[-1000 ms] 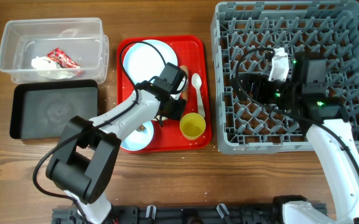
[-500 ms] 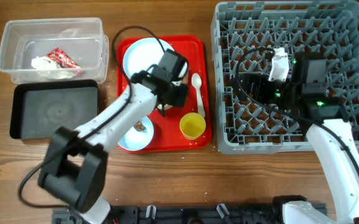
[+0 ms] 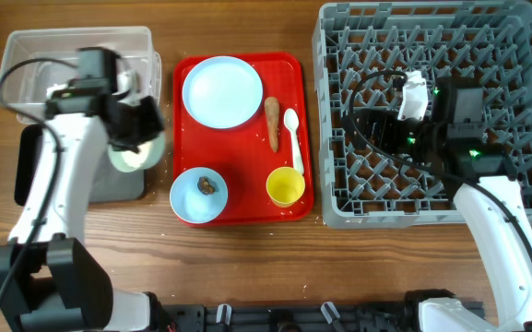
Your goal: Sort waste into correct bins and load items into the dishwasher rack
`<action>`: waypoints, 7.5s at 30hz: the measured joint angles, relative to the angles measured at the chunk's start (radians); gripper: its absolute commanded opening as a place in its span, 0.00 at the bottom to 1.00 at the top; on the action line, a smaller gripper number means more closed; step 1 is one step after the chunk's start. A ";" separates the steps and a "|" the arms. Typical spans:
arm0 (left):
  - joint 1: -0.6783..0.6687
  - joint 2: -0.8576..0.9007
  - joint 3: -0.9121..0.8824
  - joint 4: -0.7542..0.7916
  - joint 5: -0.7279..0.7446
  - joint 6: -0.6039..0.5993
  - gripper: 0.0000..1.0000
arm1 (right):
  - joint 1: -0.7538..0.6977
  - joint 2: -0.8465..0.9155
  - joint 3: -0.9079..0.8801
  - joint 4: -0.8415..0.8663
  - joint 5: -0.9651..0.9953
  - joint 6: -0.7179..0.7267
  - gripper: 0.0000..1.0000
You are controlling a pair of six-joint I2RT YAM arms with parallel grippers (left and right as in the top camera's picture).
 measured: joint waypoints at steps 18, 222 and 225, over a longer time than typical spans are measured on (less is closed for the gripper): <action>0.446 0.212 0.000 0.097 0.655 0.110 0.04 | 0.000 0.000 0.000 0.004 0.000 0.008 1.00; -0.410 0.412 0.053 0.650 -0.307 0.462 0.43 | 0.000 0.002 0.000 0.015 0.002 0.056 1.00; -0.410 0.416 0.053 0.656 -0.314 0.466 0.52 | 0.000 0.002 0.000 0.015 0.002 0.056 1.00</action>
